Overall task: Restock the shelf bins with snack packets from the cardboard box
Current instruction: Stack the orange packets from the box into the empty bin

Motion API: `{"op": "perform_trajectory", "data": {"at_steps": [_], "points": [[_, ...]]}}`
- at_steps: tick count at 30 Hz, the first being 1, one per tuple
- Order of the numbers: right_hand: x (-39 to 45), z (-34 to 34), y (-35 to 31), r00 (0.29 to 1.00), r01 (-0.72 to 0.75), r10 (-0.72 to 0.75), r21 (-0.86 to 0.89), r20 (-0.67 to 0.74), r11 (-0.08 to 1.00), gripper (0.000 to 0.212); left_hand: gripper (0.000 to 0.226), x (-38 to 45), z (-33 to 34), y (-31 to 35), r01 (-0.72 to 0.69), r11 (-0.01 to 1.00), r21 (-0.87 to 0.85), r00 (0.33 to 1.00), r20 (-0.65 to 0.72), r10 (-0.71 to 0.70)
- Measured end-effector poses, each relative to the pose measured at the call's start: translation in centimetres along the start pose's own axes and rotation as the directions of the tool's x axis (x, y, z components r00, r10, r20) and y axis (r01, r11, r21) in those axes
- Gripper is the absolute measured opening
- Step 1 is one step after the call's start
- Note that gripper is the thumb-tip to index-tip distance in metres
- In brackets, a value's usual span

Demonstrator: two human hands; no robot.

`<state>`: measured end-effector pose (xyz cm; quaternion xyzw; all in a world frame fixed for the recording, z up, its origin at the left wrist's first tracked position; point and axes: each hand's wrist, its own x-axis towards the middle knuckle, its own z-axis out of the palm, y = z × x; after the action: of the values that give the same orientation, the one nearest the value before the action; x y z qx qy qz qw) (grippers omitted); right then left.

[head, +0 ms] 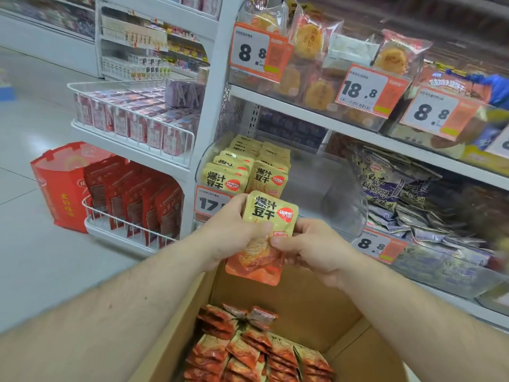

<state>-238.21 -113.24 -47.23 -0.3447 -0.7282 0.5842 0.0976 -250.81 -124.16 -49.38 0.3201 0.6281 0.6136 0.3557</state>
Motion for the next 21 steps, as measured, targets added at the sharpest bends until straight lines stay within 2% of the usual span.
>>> {"op": "perform_trajectory", "data": {"at_steps": [1,3,5,8,10,13,17,21], "points": [[0.1,-0.3,-0.5,1.000,0.018,-0.019,-0.018,-0.020,1.000,0.012,0.033,0.2,-0.4,0.3,-0.052,0.994,0.098,0.994,-0.093,0.061],[0.7,-1.3,-2.0,0.990,0.076,-0.083,-0.062,-0.113,0.995,0.015,0.028,0.6,-1.2,0.7,-0.112,0.936,0.333,0.930,-0.296,0.216],[1.7,-2.4,-3.5,0.965,0.143,-0.154,-0.064,-0.211,0.988,0.020,0.020,0.9,-1.8,0.7,-0.122,0.861,0.494,0.878,-0.351,0.326],[4.1,-3.5,-4.9,0.923,0.224,-0.228,-0.050,-0.311,0.973,0.022,0.025,1.7,-1.6,-0.3,-0.156,0.742,0.652,0.872,-0.261,0.413],[6.1,-3.6,-5.3,0.918,0.223,-0.237,-0.079,-0.319,0.972,0.023,0.033,2.0,-1.1,-1.0,-0.188,0.663,0.724,0.884,-0.170,0.436],[9.1,-3.4,-5.2,0.932,0.151,-0.194,-0.159,-0.306,0.976,0.022,0.046,2.4,-0.6,-1.7,-0.209,0.588,0.782,0.904,-0.075,0.421],[12.1,-2.4,-3.5,0.953,-0.025,-0.101,-0.406,-0.285,0.914,0.018,0.056,2.7,-0.3,-2.3,-0.167,0.466,0.869,0.925,-0.025,0.378],[13.9,-1.7,-2.9,0.947,-0.111,-0.075,-0.535,-0.314,0.837,0.032,0.054,2.8,-0.3,-2.3,-0.137,0.456,0.879,0.923,-0.053,0.380]]}}
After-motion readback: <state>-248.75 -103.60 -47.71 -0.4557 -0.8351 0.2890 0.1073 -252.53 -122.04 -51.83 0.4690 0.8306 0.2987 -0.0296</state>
